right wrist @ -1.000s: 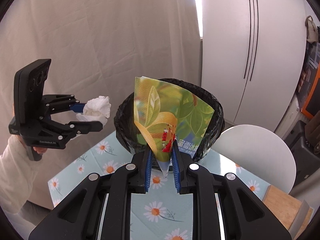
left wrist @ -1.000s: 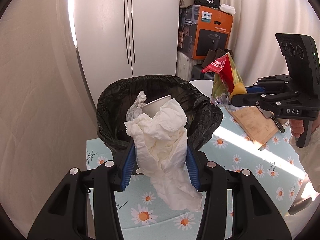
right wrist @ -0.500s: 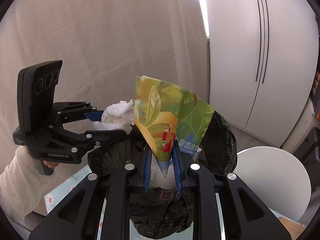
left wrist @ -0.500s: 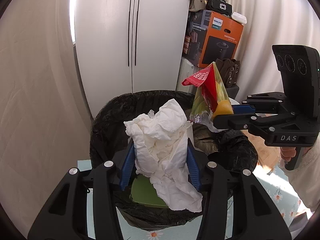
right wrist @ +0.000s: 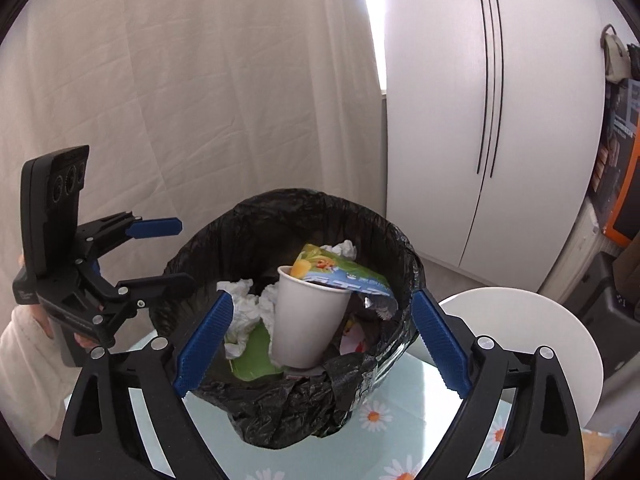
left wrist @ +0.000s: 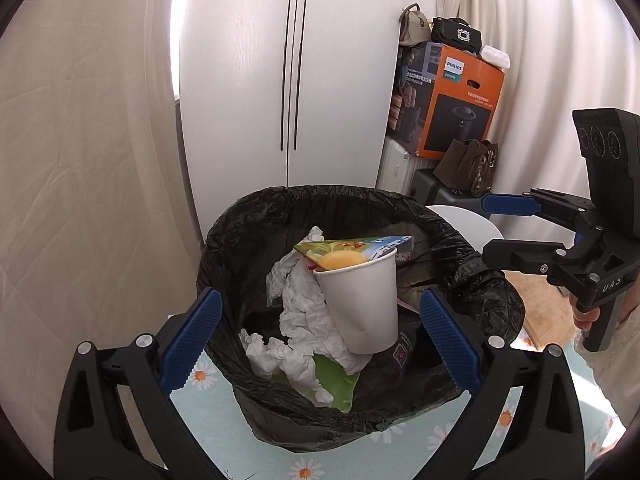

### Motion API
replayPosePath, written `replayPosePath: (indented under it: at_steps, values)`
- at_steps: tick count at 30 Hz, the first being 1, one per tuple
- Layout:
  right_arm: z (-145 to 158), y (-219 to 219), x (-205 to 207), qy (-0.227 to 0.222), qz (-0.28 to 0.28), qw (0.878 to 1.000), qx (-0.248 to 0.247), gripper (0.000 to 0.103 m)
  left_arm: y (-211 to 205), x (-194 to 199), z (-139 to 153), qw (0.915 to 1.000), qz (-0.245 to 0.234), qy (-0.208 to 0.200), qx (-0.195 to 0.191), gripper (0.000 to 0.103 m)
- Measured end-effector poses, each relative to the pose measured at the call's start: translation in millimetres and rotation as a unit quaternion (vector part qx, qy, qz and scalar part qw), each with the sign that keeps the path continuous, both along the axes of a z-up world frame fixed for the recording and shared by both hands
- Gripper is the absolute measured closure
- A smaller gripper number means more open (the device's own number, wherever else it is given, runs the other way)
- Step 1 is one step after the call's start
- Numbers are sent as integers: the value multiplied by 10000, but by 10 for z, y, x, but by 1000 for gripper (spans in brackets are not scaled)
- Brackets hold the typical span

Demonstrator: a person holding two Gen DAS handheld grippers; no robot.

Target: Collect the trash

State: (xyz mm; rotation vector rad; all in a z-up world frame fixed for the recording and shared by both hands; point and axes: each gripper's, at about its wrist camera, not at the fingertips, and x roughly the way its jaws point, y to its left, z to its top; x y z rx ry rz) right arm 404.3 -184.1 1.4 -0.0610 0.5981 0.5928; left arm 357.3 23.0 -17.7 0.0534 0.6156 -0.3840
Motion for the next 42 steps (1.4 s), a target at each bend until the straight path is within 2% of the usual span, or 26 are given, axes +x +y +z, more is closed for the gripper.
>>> replayPosePath:
  at_steps: [6,13,24,29,36,42]
  values:
    - [58,-60,-223,79,48,10000,18,10,-51,-285,24,9988,320,-75,350,6]
    - [69,-176,-625,102,-198,9997,-41,8,16,-631,51,9978,481,-5,455,6]
    - [-95,-237,-1225,308,-308,9986,-301,8,67,-1220,-61,9973,550,168,447,6]
    - [-178,-276,-1478,420,-334,9978,-377,8,72,-1430,-192,9970,444,465,432,6]
    - [-234,-315,-1789,441,-375,9975,-402,8,86,-1747,-286,9960,523,484,544,6]
    - [-222,-349,-1956,411,-418,9974,-419,8,106,-1927,-242,9968,467,489,431,6]
